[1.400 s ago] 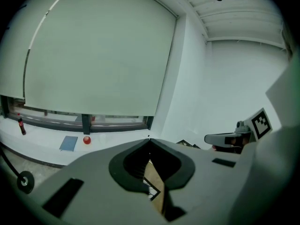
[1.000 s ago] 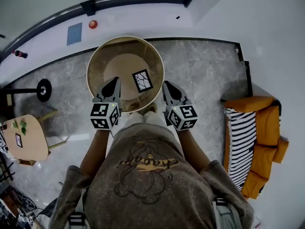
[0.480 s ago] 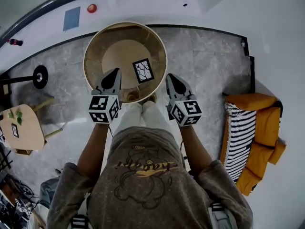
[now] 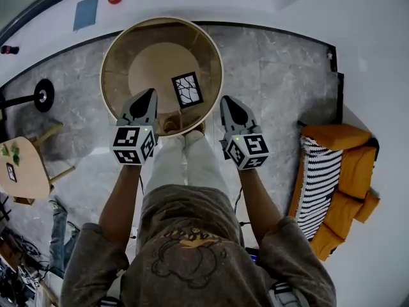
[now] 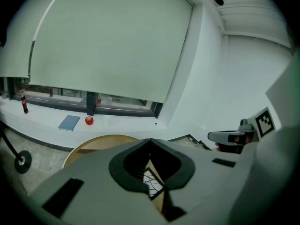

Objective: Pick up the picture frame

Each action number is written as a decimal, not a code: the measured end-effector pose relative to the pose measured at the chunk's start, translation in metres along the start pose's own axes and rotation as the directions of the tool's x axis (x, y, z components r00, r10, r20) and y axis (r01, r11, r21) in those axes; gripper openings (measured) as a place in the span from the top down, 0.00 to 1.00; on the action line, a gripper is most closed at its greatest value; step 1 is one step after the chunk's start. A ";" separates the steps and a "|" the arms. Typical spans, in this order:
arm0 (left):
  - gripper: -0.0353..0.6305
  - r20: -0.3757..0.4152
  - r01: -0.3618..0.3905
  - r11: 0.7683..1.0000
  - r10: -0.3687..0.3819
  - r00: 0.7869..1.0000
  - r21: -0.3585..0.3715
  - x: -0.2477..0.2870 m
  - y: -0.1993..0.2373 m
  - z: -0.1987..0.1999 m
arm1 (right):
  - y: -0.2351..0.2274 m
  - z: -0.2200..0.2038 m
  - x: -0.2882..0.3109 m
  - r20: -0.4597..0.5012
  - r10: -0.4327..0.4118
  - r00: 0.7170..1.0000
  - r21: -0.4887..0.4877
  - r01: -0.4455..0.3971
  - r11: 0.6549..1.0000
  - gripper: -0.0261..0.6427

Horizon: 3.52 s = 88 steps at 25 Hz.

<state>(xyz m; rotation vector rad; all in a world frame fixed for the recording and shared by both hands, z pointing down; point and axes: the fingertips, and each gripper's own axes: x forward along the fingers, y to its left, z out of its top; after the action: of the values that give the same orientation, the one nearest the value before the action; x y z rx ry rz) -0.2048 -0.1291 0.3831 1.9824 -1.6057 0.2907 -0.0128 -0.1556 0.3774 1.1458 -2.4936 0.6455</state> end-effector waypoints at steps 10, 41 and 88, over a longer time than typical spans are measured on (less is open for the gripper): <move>0.92 -0.042 -0.016 0.999 0.014 0.999 -0.040 0.051 0.024 -0.059 | -0.025 -0.055 0.030 -0.058 -0.013 0.998 0.004 0.013 1.000 0.94; 0.92 -0.188 -0.006 0.996 -0.010 0.982 -0.085 0.134 0.054 -0.179 | -0.052 -0.163 0.072 -0.150 -0.004 0.989 0.101 0.019 0.995 0.94; 0.92 -0.385 -0.070 0.994 0.032 0.922 -0.084 0.219 0.082 -0.255 | -0.069 -0.213 0.064 -0.215 -0.025 0.976 0.185 0.066 0.981 0.93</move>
<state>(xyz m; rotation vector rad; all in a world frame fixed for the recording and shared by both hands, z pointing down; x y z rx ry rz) -0.1807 -0.1796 0.7242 1.6856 -1.3904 0.5732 0.0218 -0.1235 0.6056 1.1308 -2.2585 0.9585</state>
